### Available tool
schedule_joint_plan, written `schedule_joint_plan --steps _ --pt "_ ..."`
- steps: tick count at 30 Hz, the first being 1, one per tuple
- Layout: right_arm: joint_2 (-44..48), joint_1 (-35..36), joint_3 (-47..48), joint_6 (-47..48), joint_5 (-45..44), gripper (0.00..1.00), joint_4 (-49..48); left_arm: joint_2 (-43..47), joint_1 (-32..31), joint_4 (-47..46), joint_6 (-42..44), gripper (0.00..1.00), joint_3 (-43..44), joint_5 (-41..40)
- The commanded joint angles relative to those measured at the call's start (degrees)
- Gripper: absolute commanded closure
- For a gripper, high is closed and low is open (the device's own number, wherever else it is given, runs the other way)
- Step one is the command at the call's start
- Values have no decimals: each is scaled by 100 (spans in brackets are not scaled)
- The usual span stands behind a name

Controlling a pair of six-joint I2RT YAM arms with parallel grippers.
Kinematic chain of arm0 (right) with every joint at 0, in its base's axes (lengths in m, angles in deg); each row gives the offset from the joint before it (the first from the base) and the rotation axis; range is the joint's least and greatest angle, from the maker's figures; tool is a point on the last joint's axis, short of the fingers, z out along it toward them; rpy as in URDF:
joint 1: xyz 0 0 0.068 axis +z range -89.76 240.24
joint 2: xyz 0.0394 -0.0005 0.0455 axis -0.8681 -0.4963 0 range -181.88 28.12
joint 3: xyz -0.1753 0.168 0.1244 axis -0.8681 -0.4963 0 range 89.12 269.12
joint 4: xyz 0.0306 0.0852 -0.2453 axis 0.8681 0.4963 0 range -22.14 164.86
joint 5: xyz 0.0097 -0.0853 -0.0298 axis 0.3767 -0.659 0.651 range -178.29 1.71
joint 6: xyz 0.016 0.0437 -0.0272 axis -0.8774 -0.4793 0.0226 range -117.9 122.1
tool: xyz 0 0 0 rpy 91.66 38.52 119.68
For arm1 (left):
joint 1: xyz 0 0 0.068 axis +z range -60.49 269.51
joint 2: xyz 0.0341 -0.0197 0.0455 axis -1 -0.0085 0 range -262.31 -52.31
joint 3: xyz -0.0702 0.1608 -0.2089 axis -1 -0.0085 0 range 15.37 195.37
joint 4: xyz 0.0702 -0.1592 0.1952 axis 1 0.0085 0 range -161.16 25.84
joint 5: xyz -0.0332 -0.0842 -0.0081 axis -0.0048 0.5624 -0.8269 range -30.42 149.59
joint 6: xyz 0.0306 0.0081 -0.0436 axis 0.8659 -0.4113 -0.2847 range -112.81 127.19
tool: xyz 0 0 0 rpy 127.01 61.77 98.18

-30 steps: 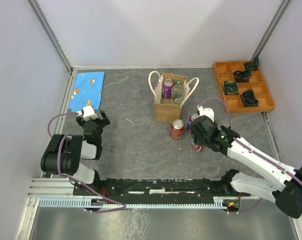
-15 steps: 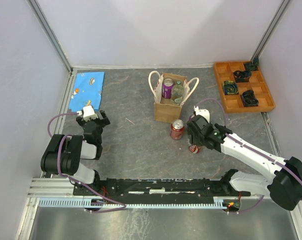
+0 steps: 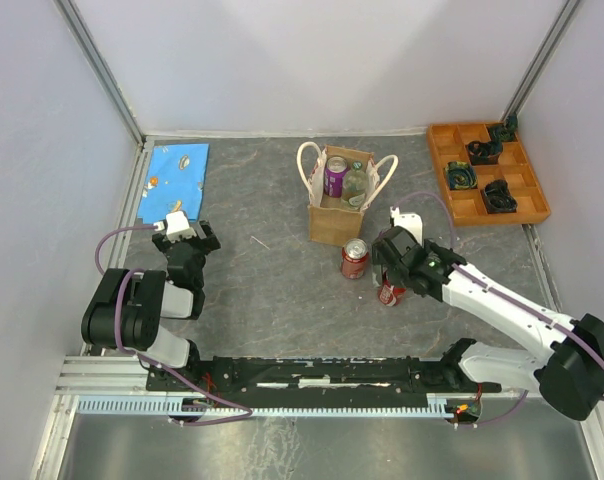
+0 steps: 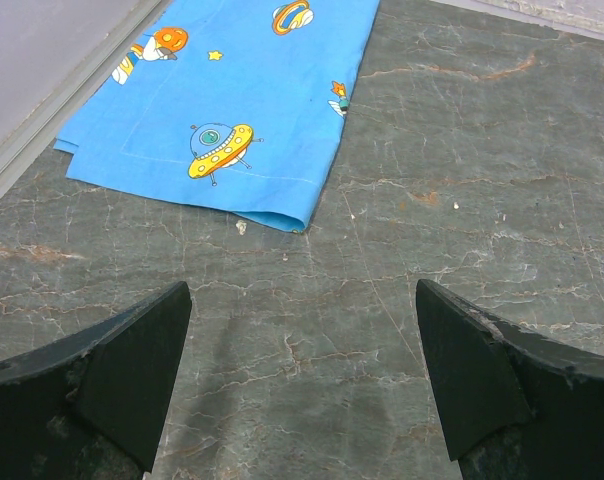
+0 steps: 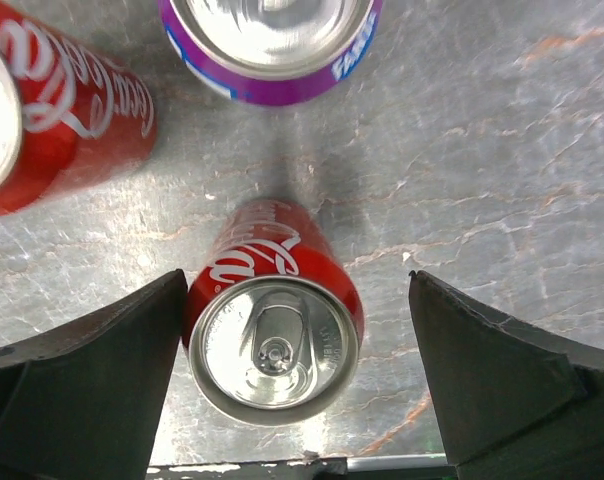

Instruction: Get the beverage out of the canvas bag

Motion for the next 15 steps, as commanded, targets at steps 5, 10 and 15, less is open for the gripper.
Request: schedule_joint_plan --steps 5,10,15 --pt "115 23 1639 396 -1288 1 411 -40 -18 -199 295 1 113 -123" --pt "-110 -2 2353 1102 -1593 1 196 -42 -15 -195 294 1 112 -122" --pt "-530 -9 2976 2089 -1425 10 -693 -34 -14 -200 295 1 112 -122"
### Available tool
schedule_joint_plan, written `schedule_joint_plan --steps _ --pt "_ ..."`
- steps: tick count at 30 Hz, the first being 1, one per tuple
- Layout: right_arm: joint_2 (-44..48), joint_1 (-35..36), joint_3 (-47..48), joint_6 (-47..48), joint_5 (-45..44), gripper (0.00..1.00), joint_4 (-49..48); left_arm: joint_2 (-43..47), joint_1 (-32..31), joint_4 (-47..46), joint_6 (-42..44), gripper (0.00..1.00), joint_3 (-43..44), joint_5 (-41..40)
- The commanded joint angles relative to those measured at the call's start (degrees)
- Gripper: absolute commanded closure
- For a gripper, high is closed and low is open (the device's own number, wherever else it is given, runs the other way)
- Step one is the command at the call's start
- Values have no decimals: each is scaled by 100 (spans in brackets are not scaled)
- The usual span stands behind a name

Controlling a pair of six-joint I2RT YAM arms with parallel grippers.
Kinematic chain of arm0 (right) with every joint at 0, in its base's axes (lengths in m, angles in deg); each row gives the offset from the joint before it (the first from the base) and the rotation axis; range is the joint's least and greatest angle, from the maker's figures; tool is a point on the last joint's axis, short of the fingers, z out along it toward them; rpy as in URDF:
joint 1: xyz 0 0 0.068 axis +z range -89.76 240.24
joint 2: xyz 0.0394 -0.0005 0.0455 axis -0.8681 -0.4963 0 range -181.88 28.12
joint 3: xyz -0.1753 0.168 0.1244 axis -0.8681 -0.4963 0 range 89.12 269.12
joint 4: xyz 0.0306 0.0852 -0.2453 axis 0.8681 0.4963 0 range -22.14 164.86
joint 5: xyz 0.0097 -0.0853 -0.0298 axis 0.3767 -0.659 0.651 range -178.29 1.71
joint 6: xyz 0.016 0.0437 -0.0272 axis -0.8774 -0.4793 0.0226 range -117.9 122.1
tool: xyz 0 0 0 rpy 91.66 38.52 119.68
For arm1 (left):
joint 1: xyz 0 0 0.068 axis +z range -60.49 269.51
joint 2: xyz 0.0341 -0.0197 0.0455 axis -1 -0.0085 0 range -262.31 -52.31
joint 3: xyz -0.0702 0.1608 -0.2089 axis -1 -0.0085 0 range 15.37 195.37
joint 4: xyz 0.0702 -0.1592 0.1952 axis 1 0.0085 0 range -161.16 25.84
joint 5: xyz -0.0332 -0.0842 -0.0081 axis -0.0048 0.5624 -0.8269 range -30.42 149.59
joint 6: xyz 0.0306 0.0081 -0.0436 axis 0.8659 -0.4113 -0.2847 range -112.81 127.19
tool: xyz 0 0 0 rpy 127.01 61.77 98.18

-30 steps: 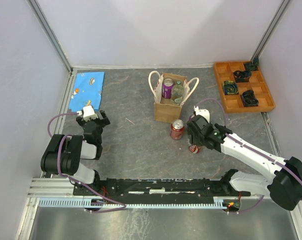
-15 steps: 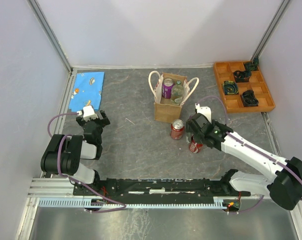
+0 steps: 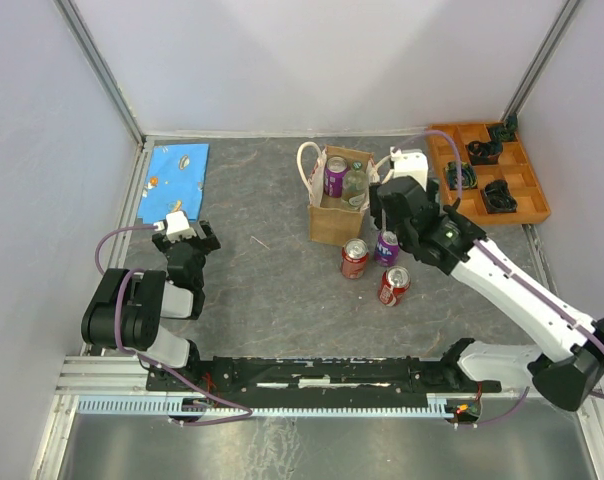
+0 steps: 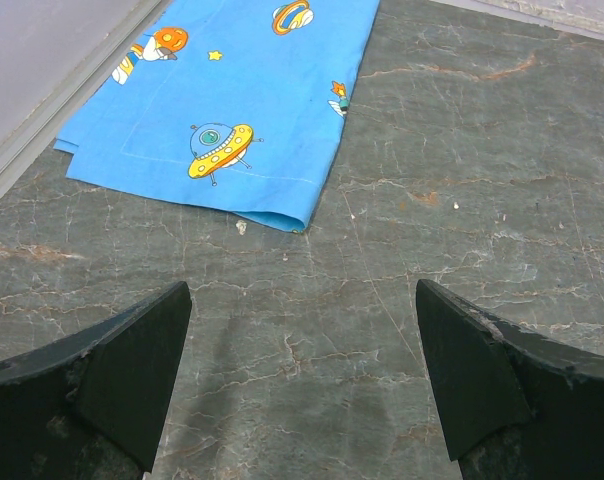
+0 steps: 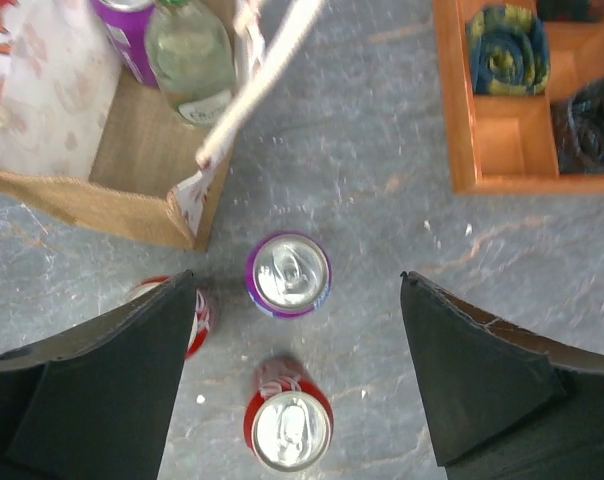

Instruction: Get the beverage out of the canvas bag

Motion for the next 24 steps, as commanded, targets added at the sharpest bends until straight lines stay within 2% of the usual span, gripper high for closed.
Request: schedule_joint_plan --steps 1,6,14,24 --pt "-445 -7 689 1032 -86 11 -900 -34 -18 -201 294 1 112 -121" --pt "-1449 -154 1619 1288 528 21 -1153 -36 -16 -197 295 1 111 -125" --pt "-2878 -843 2788 1117 2215 32 -1015 -34 -16 -195 289 1 112 -125" --pt "-3751 -1115 3205 1260 2272 34 -1305 -38 -16 -201 290 1 112 -128"
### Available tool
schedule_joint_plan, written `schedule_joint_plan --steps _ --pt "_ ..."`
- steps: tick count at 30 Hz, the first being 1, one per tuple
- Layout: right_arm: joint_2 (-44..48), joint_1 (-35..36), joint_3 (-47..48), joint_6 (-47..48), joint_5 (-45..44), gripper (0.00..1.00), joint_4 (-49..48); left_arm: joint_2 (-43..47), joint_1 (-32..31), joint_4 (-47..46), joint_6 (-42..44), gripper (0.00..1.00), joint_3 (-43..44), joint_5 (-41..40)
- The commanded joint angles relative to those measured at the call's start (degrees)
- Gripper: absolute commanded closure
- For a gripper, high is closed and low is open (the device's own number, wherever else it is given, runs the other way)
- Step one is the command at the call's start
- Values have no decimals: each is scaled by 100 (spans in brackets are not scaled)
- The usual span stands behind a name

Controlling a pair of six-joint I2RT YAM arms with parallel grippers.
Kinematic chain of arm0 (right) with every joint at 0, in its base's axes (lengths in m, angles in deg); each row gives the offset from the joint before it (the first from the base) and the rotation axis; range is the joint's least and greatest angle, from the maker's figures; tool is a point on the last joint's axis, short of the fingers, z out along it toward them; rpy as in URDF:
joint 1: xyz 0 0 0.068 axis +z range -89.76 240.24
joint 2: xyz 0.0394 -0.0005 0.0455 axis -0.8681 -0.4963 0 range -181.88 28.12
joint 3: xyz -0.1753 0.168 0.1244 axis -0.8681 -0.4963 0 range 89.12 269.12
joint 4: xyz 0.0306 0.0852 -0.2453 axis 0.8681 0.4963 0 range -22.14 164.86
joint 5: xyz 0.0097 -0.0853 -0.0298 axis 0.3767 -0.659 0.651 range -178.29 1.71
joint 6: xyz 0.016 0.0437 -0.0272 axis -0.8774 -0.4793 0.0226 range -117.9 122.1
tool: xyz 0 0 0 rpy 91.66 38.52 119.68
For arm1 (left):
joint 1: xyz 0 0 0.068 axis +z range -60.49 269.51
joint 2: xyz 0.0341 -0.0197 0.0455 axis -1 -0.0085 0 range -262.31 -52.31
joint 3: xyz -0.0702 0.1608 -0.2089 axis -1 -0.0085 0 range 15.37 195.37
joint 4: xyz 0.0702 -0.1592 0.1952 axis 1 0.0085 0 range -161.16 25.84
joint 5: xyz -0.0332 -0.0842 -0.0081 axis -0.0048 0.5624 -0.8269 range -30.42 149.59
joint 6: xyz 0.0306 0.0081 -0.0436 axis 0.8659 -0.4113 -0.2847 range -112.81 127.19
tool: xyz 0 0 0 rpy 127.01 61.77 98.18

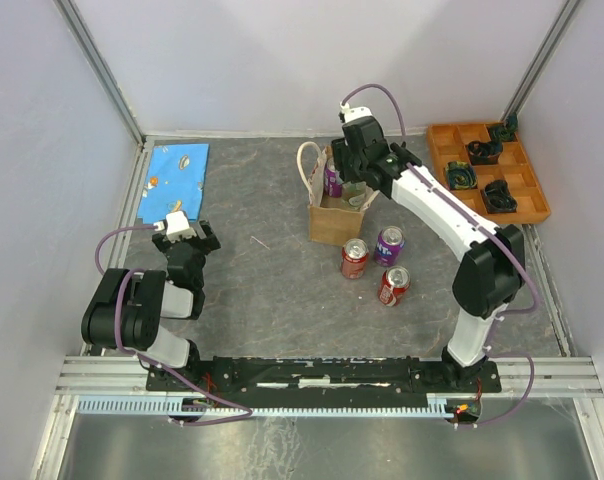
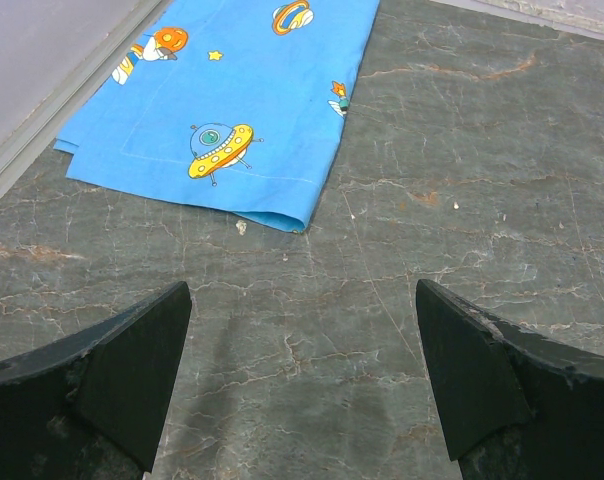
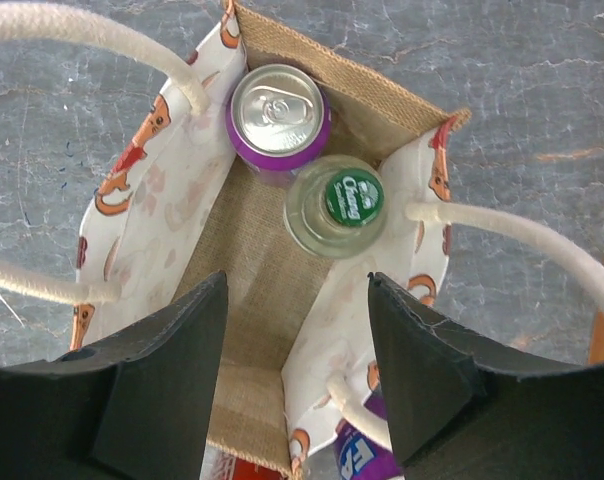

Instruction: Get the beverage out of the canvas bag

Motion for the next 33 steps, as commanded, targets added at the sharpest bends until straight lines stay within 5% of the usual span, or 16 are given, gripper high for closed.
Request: schedule_joint_plan --steps 1,18,29,33 --pt "-288 -129 526 97 143 34 -304 -36 -14 -199 284 1 112 -124" --pt "-1123 -342 695 135 -182 36 -769 -34 -7 -198 285 1 112 -123" --pt "-1400 -381 600 178 -255 62 -1057 -36 -14 -200 287 1 112 -126" --pt "-1487 -377 543 213 -291 89 -1089 -36 -12 -202 284 1 112 -128"
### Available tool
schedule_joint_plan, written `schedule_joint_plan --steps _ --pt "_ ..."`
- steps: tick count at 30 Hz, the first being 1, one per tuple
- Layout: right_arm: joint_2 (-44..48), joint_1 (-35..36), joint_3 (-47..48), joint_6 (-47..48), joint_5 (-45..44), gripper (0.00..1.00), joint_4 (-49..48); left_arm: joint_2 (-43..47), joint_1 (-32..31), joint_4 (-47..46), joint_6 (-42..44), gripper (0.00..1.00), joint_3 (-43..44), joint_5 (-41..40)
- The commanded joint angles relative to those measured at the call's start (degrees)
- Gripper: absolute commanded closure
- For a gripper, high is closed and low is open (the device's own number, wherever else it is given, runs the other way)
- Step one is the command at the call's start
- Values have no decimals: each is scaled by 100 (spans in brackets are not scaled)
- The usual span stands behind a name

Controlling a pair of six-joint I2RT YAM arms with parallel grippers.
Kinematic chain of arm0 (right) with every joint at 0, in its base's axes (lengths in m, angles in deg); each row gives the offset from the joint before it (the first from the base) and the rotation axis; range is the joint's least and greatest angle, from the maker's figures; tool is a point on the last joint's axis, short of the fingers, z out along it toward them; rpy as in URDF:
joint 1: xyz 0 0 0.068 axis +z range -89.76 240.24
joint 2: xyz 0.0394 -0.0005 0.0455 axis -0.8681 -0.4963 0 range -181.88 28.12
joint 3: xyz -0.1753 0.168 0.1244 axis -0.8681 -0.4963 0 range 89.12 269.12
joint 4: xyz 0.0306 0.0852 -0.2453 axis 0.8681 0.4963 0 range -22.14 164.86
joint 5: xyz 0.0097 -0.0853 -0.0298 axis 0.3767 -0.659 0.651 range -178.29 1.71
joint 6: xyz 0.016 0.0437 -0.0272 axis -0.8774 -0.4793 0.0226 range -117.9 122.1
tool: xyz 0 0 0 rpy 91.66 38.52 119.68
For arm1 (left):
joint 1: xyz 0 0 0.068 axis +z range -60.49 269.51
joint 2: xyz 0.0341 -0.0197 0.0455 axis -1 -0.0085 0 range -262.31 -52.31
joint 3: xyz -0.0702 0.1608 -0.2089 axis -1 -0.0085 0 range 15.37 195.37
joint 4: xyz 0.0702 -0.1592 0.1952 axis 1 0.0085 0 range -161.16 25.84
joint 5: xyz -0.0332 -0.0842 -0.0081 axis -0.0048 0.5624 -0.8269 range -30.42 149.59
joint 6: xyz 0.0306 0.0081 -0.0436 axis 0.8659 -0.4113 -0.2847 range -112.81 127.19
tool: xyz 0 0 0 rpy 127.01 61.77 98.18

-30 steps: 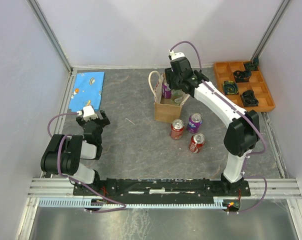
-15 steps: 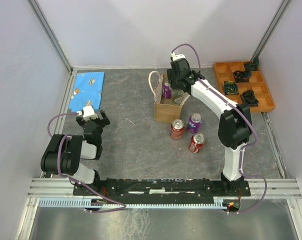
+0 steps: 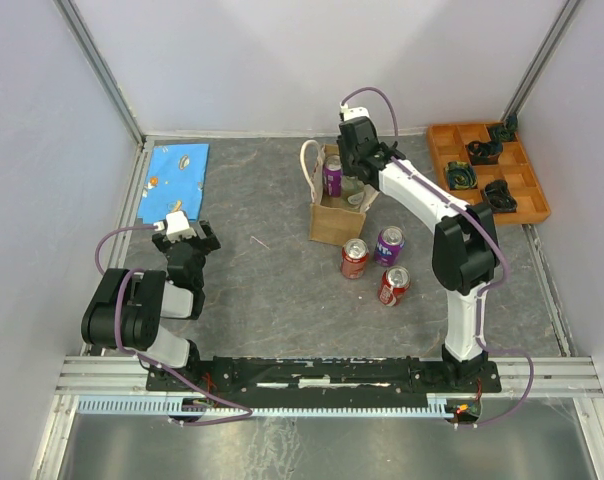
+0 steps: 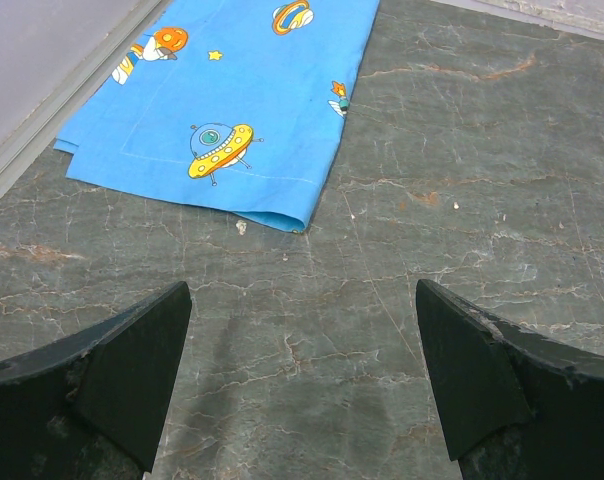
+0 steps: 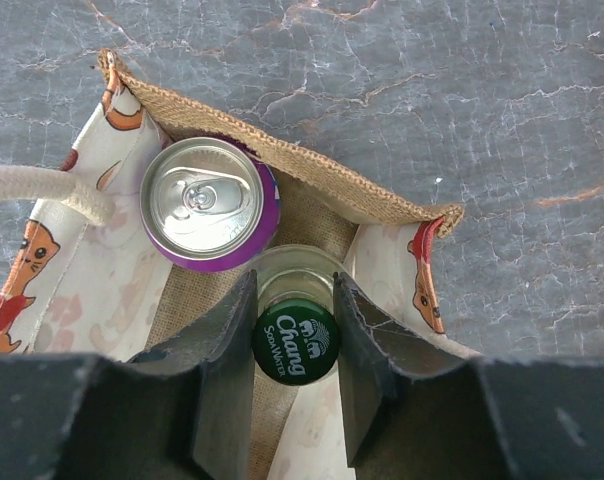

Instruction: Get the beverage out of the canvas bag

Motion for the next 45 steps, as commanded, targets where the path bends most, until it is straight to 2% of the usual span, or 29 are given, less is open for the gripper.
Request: schedule_joint_plan --steps 1,9,27,32,38,45 --pt "-187 -1 110 106 -99 99 -204 -38 -15 -196 286 1 112 -124" --pt "34 -4 100 254 -205 100 -368 -34 -16 -195 291 1 112 -130" --pt "1499 4 -289 464 129 100 -1560 -34 -15 -195 288 1 112 -123" --pt "1908 48 -226 484 252 100 -1555 -42 -17 -197 290 1 112 -124" --pt "2753 469 -476 845 35 100 -1352 -37 -16 -196 295 1 112 -123" --pt "4181 1191 -1492 945 -479 100 -1055 -34 -9 -198 291 1 112 -123"
